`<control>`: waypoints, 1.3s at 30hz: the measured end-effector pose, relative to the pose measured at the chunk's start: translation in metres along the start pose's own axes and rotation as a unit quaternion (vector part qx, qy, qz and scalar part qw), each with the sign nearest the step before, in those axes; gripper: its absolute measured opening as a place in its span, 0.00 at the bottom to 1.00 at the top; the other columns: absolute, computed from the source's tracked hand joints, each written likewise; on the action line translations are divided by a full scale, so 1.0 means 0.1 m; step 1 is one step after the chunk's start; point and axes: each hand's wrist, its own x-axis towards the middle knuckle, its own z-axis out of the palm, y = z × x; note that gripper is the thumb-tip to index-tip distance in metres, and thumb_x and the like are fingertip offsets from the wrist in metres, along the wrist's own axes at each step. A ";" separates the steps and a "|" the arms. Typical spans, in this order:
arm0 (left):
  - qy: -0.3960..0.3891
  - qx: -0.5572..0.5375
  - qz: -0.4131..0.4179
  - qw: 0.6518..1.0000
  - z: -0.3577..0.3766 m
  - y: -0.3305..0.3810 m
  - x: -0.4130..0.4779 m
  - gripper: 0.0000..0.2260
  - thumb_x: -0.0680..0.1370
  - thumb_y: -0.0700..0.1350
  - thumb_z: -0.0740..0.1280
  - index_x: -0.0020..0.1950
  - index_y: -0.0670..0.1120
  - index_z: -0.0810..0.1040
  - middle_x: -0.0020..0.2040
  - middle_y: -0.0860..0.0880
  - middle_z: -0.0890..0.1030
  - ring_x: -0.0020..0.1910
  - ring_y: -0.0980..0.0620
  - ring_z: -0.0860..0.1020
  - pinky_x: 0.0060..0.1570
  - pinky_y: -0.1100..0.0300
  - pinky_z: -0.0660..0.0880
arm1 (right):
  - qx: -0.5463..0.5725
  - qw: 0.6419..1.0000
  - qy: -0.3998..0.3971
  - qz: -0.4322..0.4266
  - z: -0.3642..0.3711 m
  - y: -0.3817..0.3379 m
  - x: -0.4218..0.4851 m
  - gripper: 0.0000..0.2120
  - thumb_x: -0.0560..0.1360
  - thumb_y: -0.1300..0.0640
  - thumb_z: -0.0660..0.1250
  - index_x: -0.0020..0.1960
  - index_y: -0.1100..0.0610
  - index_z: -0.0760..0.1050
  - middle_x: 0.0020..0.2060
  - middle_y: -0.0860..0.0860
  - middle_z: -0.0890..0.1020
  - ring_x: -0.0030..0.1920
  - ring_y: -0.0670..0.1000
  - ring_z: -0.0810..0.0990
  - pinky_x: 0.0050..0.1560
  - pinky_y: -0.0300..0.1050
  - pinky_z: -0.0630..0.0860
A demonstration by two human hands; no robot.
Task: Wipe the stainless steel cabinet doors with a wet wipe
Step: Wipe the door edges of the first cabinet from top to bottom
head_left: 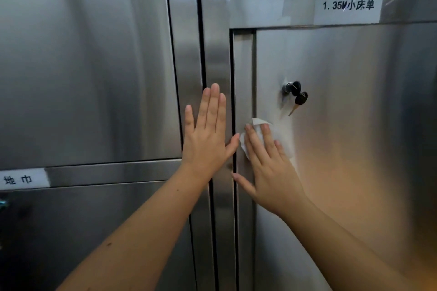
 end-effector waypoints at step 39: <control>-0.085 -0.025 -0.018 0.996 0.01 0.14 -0.28 0.39 0.76 0.62 0.55 0.74 0.37 0.44 0.76 0.37 0.51 0.75 0.40 0.50 0.70 0.43 0.44 | 0.013 1.000 -0.019 -0.002 0.52 -0.06 -0.63 0.34 0.75 0.40 0.49 0.74 0.60 0.58 0.74 0.56 0.54 0.73 0.60 0.53 0.69 0.61 0.51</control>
